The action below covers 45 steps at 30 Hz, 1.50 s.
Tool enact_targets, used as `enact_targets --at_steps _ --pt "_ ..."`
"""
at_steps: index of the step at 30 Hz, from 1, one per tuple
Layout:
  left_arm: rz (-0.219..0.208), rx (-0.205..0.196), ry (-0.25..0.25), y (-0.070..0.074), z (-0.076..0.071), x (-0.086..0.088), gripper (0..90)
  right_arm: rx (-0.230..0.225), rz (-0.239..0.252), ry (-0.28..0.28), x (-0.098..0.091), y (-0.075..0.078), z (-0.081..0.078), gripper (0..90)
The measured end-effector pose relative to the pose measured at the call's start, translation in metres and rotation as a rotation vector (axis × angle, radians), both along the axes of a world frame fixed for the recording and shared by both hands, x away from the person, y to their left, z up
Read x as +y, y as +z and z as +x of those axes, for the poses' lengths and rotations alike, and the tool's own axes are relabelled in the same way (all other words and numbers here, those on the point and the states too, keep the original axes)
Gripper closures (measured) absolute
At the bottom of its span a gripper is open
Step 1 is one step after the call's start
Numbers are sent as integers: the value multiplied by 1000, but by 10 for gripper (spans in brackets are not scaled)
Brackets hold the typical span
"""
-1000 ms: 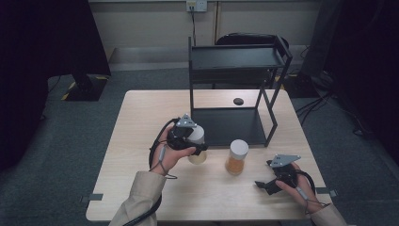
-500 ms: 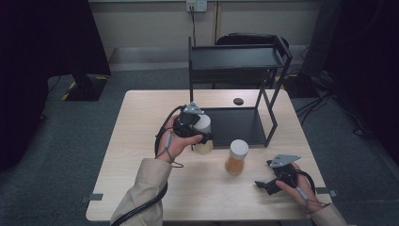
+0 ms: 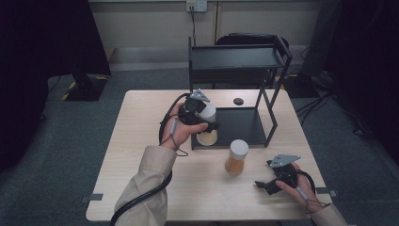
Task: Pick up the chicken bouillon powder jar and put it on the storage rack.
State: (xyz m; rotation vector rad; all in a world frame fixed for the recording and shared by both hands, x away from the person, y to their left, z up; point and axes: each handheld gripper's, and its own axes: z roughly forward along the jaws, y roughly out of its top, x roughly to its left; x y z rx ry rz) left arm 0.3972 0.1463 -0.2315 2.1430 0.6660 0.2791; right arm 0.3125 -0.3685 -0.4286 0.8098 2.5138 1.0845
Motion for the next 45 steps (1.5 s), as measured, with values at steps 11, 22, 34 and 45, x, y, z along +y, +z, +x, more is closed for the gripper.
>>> enact_targets --at_steps 11,22,34,45 --pt "5 -12 -4 28 7 -8 351 0 0 0 0 0 0 0" --pt "21 -19 -28 56 18 -19 352 0 0 0 0 0 0 0" --pt "37 -33 -38 91 29 -26 352 0 0 0 0 0 0 0" --pt "40 -44 -42 120 35 -29 352 0 0 0 0 0 0 0"
